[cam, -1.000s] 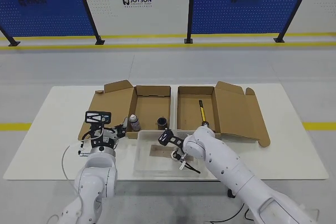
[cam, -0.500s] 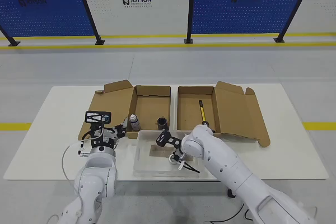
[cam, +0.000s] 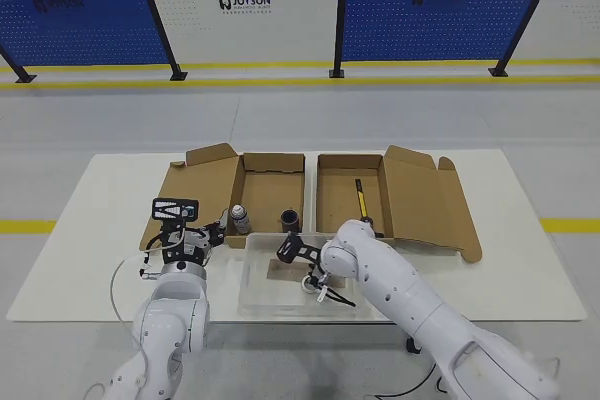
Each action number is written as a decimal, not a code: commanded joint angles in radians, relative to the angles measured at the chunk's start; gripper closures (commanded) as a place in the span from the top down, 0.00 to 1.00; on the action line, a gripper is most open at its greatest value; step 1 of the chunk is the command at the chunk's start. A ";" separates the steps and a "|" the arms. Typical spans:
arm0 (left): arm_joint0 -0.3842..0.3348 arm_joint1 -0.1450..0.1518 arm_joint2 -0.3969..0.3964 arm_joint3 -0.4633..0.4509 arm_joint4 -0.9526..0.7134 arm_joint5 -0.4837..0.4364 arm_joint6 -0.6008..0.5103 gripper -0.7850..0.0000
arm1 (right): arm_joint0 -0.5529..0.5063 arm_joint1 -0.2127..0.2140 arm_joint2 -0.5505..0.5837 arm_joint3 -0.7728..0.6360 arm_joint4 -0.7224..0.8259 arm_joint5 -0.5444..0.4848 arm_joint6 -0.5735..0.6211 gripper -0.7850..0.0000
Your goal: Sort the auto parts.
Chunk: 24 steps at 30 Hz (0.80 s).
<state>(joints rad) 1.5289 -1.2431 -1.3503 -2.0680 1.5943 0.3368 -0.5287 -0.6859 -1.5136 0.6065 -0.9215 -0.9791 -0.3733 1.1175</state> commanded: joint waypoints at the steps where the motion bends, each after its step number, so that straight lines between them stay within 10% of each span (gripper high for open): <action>1: 0.000 0.000 0.000 0.000 0.000 0.000 0.000 1.00 | 0.002 -0.003 -0.003 0.008 0.001 -0.001 -0.004 0.10; 24: 0.000 0.000 0.000 0.000 0.000 0.000 0.000 1.00 | -0.123 0.064 0.151 -0.229 -0.010 0.062 -0.075 0.00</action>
<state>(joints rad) 1.5289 -1.2431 -1.3503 -2.0680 1.5943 0.3368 -0.5287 -0.7963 -1.4559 0.7434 -1.1253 -0.9879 -0.3138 1.0435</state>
